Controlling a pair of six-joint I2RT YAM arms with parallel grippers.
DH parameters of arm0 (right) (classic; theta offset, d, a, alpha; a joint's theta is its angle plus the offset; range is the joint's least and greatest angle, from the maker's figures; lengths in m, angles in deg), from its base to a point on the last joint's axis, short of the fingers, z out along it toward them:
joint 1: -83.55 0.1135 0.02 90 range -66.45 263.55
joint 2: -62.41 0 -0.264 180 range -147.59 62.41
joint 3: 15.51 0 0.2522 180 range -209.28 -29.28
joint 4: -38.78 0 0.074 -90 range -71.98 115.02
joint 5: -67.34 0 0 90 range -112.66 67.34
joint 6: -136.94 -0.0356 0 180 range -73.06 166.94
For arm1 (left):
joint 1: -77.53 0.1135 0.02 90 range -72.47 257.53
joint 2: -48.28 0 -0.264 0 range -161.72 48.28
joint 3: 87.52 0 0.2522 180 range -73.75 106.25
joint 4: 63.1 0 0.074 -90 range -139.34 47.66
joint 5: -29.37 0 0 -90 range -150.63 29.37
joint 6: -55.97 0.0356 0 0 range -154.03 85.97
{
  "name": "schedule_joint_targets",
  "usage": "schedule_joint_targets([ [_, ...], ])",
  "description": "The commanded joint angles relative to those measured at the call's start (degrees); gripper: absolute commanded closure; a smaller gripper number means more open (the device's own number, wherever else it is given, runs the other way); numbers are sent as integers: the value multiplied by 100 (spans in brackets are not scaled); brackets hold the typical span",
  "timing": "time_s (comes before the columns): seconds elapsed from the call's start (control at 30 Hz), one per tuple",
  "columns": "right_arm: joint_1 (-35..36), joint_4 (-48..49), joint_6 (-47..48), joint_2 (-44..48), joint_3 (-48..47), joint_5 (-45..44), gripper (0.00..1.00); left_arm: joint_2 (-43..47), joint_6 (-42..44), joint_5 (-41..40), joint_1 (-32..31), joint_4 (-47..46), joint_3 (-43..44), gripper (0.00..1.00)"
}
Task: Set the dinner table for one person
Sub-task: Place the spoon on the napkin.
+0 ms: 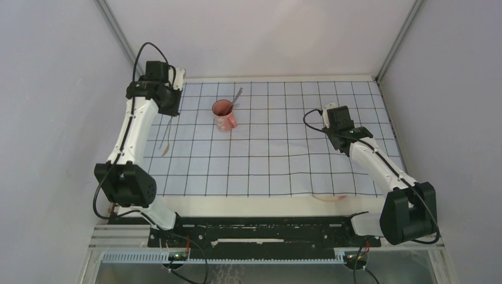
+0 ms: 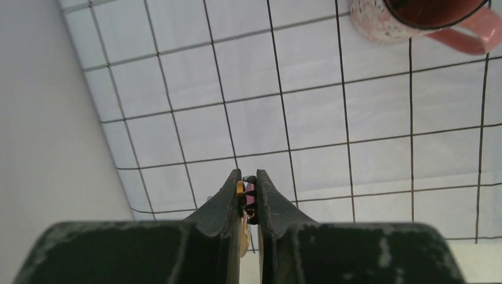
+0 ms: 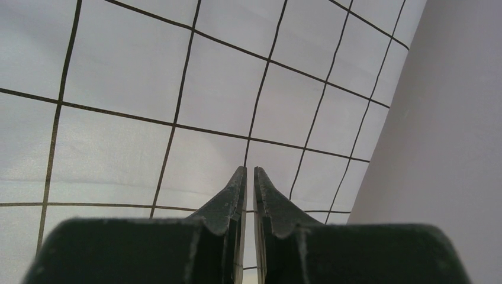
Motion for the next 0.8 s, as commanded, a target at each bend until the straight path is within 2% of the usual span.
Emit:
schedule_joint_targets([
  [0.0,48,271,-47,202,27,106,85,-456,-373,294,68,180,-144,100],
  [0.4,57,514,112,343,365,159,86,-2104,-798,20,59,369,625,100],
  [0.57,57,600,148,383,507,235,86,-2490,-934,-342,53,61,672,100],
  [0.77,66,553,224,601,495,245,86,-2844,-1068,-534,40,-441,322,100],
])
